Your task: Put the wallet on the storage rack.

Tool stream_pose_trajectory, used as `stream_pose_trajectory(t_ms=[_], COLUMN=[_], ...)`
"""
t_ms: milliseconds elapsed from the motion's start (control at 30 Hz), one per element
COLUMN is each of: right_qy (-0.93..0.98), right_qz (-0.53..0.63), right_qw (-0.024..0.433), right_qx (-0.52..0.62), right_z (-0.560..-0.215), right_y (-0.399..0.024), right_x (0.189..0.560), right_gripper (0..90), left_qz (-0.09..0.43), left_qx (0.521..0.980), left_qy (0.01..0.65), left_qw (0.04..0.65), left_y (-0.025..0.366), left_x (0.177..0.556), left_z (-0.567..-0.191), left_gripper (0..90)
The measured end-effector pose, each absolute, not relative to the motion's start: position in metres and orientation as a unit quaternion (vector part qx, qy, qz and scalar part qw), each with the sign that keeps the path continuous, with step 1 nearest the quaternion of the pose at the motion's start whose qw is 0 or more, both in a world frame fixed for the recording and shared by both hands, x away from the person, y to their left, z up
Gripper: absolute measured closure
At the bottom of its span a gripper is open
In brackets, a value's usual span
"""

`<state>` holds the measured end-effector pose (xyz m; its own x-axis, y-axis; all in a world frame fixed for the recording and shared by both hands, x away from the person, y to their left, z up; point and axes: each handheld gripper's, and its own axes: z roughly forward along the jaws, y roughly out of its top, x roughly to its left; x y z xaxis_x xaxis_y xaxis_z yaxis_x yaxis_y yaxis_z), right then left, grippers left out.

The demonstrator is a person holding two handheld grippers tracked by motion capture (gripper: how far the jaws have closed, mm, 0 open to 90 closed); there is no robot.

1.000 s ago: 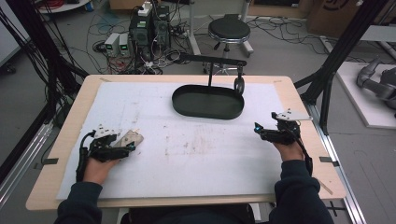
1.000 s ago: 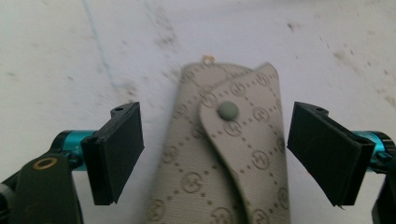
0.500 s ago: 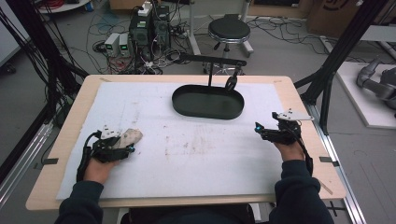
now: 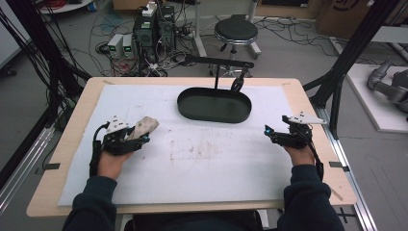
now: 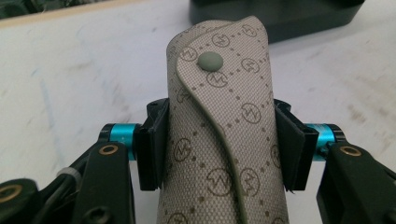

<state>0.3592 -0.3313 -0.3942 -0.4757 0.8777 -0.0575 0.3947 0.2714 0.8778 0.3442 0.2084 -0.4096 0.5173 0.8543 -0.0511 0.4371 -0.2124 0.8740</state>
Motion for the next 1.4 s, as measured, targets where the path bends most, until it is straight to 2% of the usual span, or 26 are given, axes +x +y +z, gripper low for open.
stream_pose_trajectory(t_ms=[233, 767, 1000, 1200, 1400], right_qy=[0.743, 0.736, 0.73, 0.728, 0.728], right_qz=[0.43, 0.442, 0.451, 0.455, 0.455], right_qw=[0.28, 0.276, 0.272, 0.27, 0.27], right_qx=[0.429, 0.432, 0.436, 0.435, 0.436], right_z=[-0.395, -0.394, -0.393, -0.392, -0.392], right_y=[-0.332, -0.335, -0.34, -0.343, -0.344], right_x=[0.361, 0.363, 0.363, 0.361, 0.36], right_gripper=[18.9, 18.9, 18.9, 18.9, 18.9], left_qz=[0.225, 0.196, 0.191, 0.19, 0.188], left_qx=[0.766, 0.807, 0.816, 0.8, 0.806], left_qy=[0.373, 0.315, 0.308, 0.342, 0.347], left_qw=[0.472, 0.459, 0.449, 0.454, 0.442], left_y=[0.164, 0.084, 0.053, 0.046, 0.037], left_x=[0.381, 0.469, 0.499, 0.512, 0.517], left_z=[-0.381, -0.371, -0.382, -0.398, -0.413], left_gripper=[44.5, 44.7, 44.5, 43.9, 43.1])
